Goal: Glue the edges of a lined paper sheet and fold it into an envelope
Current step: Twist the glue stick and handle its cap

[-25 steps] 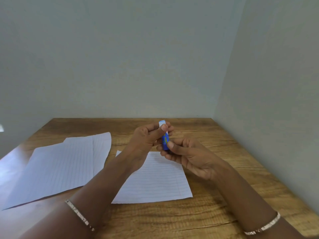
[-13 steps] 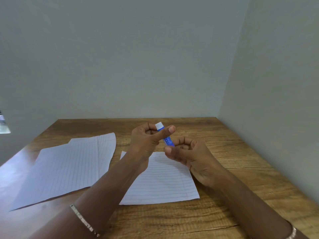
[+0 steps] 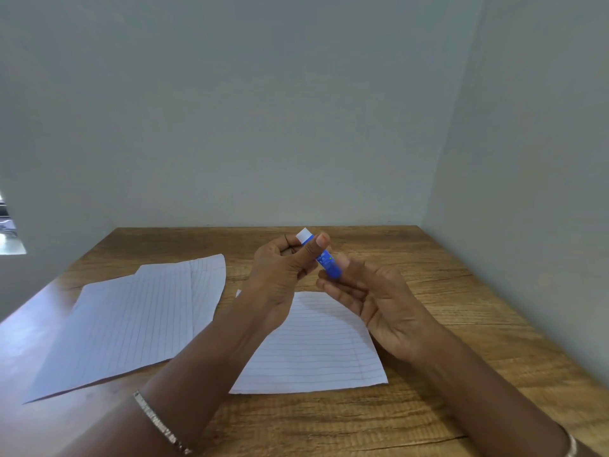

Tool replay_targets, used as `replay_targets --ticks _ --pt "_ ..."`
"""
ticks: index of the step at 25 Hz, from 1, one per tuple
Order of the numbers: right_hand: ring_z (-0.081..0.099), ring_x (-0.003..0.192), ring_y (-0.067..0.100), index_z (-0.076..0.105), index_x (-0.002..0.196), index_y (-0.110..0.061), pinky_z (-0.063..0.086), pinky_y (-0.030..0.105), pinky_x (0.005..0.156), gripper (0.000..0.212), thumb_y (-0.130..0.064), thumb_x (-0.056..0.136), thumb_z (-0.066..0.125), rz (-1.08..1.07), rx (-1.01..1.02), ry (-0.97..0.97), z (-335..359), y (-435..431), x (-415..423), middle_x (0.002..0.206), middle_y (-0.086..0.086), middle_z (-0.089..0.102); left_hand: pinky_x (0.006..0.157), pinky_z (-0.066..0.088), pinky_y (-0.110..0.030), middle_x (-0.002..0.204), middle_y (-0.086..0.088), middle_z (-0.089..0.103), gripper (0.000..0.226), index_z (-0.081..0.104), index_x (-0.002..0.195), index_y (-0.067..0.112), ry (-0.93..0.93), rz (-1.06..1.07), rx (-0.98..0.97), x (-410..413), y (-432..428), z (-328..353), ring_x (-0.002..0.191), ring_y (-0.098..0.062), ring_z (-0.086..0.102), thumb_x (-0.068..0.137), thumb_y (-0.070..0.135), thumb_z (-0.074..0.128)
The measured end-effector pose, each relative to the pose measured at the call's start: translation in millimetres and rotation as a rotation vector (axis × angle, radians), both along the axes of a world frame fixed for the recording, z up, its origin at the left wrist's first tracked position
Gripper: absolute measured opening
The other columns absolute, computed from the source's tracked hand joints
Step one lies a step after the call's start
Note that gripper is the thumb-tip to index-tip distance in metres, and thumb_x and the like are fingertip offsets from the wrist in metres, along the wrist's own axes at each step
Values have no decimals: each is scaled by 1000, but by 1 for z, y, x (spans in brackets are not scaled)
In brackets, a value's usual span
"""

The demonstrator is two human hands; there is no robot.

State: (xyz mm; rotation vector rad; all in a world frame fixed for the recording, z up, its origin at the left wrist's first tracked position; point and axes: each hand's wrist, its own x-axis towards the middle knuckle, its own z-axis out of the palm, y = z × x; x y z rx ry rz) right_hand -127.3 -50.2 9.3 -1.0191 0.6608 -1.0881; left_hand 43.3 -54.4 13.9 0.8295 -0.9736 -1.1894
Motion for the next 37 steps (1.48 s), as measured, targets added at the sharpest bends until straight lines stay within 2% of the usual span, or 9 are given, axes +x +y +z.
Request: replay_targets --ticks 3,8,11,13,19,24,31,34,37 --pt "79 94 27 81 99 -1 63 25 74 30 -25 80 80 72 143 -65 2 2 0 102 24 78 91 54 -32 96 -9 75 55 73 94 10 -8 -24 -5 1 2 2 94 -18 73 51 40 90" --pt "73 91 23 69 83 -11 62 29 84 26 -8 63 87 -120 -130 35 1 4 3 97 14 75 98 54 -40 99 -11 75 66 69 105 5 -16 -25 7 -1 3 2 101 -24 74 52 39 88" --pt "76 92 27 79 95 -4 63 30 79 27 -26 80 81 20 66 -34 5 7 2 105 19 77 96 52 -38 94 -5 76 56 70 98 10 -1 -50 7 0 2 1 94 -17 73 53 38 88" --pt "78 79 25 82 88 -3 63 26 67 36 -38 89 72 47 163 2 7 8 2 92 21 77 95 52 -37 92 -3 77 52 70 96 11 -3 -69 7 1 2 1 95 -16 73 54 37 88" --pt "71 68 13 66 98 -6 60 22 68 29 -3 72 79 4 -10 -58 4 8 4 83 11 73 91 53 -40 95 -6 75 50 70 97 10 17 -111 -8 0 0 -1 93 -18 73 59 36 88" --pt "76 71 21 75 101 0 62 24 61 43 -39 83 75 56 181 -51 9 8 2 84 19 75 96 51 -37 93 -2 77 42 73 89 15 37 -104 -9 5 -1 -1 91 -14 72 57 38 88" --pt "69 73 15 68 89 -11 59 21 68 26 3 71 80 -21 45 -65 6 4 0 95 13 72 100 53 -38 92 -5 77 48 72 91 12 51 -84 -7 3 -1 -3 97 -19 73 54 36 89" --pt "73 78 16 79 82 -13 61 24 70 7 -17 79 82 26 131 -70 10 7 0 97 13 75 97 55 -34 93 -6 76 48 72 94 9 67 -90 -7 2 -2 -3 95 -18 73 56 34 88" --pt "76 71 20 78 92 -3 61 23 60 26 -27 85 78 31 244 -39 10 5 -1 86 19 76 83 59 -28 92 -7 77 43 71 94 8 112 -103 -17 3 -2 -3 93 -18 74 60 28 87"
